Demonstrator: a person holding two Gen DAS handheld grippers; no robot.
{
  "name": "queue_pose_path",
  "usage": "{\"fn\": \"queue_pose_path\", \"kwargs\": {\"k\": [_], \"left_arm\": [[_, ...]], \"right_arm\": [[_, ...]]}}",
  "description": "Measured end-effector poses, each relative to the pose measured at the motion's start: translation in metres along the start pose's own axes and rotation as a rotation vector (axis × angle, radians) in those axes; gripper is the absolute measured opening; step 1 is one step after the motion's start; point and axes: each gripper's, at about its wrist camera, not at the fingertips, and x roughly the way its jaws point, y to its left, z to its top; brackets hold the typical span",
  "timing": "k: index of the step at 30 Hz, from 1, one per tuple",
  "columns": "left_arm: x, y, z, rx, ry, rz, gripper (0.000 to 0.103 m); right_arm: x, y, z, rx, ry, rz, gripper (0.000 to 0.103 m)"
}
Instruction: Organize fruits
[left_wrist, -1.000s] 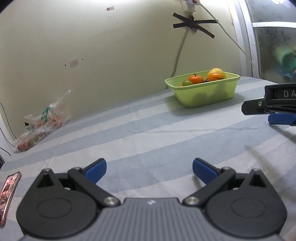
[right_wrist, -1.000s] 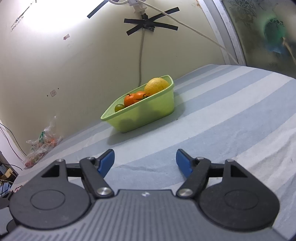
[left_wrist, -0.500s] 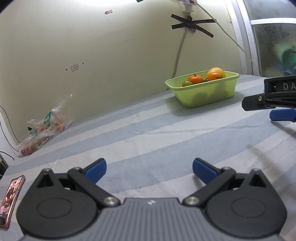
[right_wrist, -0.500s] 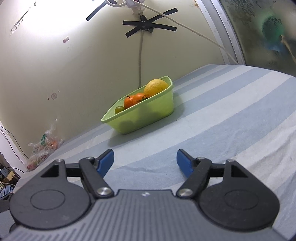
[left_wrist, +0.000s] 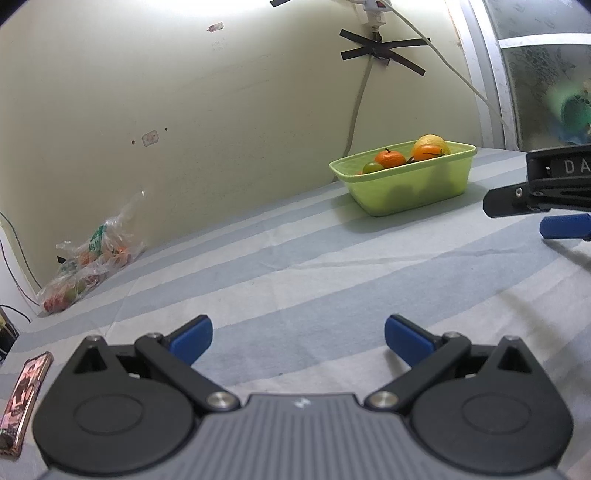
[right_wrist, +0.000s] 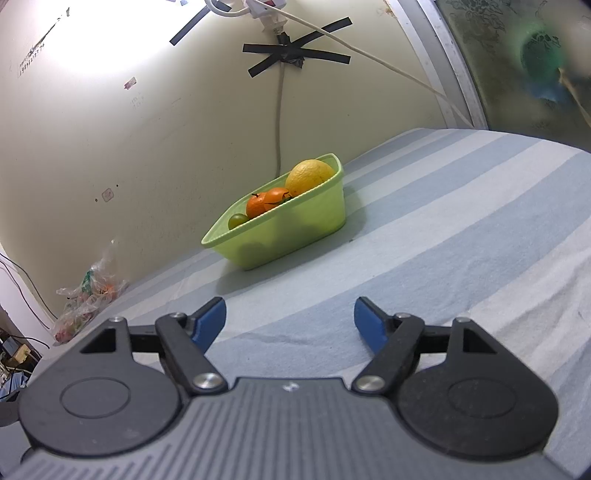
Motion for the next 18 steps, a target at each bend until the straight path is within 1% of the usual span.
{"fn": "queue_pose_path", "kwargs": {"k": [6,18], "left_arm": [[0.0,-0.0022,-0.0003,0.022,-0.006,0.002,0.103],[0.0002,-0.0038,-0.0002,0.022,-0.001,0.003,0.103]], "right_arm": [[0.0003,-0.0008,0.0006,-0.001,0.001,0.002,0.079],[-0.0002,-0.0015,0.0013,0.01,-0.002,0.002,0.079]]}}
